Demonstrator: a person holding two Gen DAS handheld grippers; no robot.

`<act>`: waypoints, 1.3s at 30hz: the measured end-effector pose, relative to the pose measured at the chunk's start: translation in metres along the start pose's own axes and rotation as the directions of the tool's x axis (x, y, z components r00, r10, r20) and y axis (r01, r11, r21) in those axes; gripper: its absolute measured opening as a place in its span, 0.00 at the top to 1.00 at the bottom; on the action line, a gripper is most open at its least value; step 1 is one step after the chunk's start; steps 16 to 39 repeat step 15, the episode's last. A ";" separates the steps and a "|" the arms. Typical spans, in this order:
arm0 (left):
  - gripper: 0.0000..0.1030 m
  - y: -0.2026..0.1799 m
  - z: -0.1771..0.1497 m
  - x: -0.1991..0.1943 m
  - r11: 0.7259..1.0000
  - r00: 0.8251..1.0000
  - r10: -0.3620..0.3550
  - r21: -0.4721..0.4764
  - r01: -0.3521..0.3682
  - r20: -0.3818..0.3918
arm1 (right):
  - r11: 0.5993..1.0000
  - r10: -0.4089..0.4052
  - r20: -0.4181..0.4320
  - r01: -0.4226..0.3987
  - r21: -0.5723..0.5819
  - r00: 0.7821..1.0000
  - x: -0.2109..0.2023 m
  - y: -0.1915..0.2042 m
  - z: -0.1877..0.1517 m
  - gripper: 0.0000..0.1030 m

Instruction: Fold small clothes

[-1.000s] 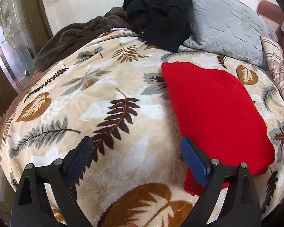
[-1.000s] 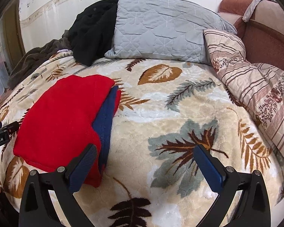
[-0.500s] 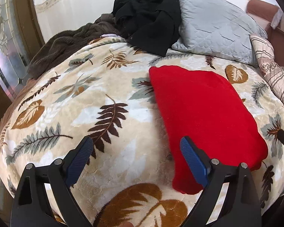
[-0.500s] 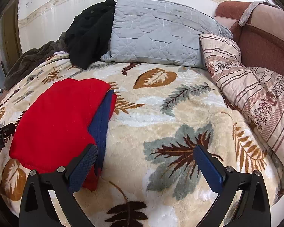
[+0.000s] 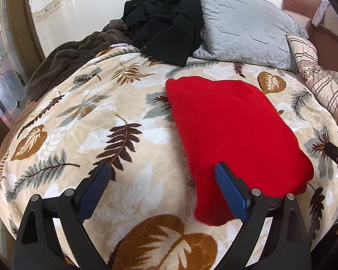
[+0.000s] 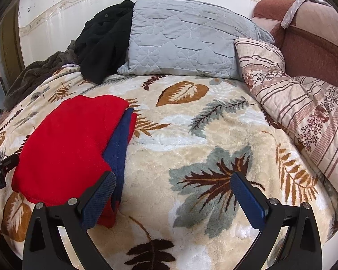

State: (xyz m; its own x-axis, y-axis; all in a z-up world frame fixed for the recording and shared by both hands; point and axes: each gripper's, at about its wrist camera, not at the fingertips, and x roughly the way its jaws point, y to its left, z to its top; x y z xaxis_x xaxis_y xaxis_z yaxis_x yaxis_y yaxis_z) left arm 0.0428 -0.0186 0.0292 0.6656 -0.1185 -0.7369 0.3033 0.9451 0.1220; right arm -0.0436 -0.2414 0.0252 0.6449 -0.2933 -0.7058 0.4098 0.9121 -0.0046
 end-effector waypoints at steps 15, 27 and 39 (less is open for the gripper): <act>0.08 -0.008 0.000 -0.012 0.999 0.998 -0.033 0.040 0.031 0.053 | 1.000 -0.010 -0.005 0.010 0.022 1.000 -0.001 -0.004 -0.002 0.00; 0.08 -0.008 0.000 -0.012 0.999 0.998 -0.033 0.040 0.031 0.053 | 1.000 -0.010 -0.005 0.010 0.022 1.000 -0.001 -0.004 -0.002 0.00; 0.08 -0.008 0.000 -0.012 0.999 0.998 -0.033 0.040 0.031 0.053 | 1.000 -0.010 -0.005 0.010 0.022 1.000 -0.001 -0.004 -0.002 0.00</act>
